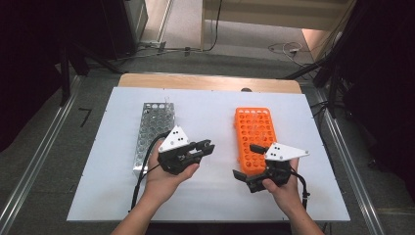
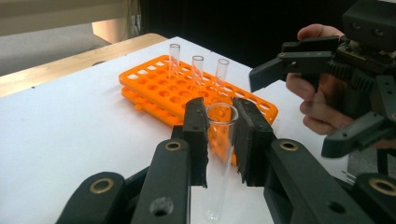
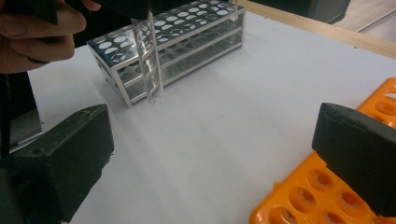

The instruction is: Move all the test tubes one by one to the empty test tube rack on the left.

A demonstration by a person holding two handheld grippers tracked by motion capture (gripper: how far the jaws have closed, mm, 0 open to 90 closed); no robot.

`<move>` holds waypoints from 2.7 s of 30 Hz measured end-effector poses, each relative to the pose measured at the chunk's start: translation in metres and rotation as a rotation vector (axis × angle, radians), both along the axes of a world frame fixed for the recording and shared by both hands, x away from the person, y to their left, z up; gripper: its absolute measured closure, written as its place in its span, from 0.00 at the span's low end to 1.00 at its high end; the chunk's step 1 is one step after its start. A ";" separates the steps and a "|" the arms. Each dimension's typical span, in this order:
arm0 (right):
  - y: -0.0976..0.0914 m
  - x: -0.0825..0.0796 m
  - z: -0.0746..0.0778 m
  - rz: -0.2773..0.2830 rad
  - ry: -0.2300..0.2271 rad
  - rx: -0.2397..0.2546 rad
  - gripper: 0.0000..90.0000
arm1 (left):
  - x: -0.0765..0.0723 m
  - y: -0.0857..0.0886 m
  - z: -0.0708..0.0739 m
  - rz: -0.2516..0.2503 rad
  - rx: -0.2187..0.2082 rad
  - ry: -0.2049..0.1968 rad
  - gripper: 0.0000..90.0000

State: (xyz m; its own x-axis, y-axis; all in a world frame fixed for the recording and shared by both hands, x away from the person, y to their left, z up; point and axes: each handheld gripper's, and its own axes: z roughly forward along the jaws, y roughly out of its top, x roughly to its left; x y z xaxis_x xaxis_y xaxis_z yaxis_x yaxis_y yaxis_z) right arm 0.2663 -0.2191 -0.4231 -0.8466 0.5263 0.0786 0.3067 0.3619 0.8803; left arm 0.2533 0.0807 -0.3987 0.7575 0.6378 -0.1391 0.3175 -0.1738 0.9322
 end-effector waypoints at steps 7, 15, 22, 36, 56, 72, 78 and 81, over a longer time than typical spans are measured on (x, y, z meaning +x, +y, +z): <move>-0.014 0.000 -0.005 -0.015 -0.001 -0.013 0.00 | 0.005 0.017 0.005 0.040 -0.007 -0.007 0.84; -0.027 0.003 -0.007 -0.043 -0.007 -0.021 0.00 | 0.014 0.034 0.011 0.080 0.001 -0.014 0.84; -0.038 0.005 -0.010 -0.069 0.002 -0.030 0.00 | 0.023 0.044 0.013 0.110 0.003 -0.015 0.84; -0.048 0.010 -0.013 -0.084 0.007 0.000 0.00 | 0.048 0.067 0.023 0.176 0.013 -0.032 0.84; -0.048 0.011 -0.016 -0.071 0.017 0.005 0.00 | 0.096 0.094 0.025 0.301 0.007 -0.037 0.84; -0.049 0.013 -0.018 -0.061 0.023 0.013 0.00 | 0.126 0.102 0.013 0.408 0.019 -0.035 0.84; -0.050 0.013 -0.018 -0.060 0.022 0.015 0.00 | 0.135 0.102 0.005 0.439 0.028 -0.009 0.84; -0.051 0.013 -0.018 -0.060 0.023 0.018 0.00 | 0.137 0.102 0.002 0.443 0.041 -0.004 0.84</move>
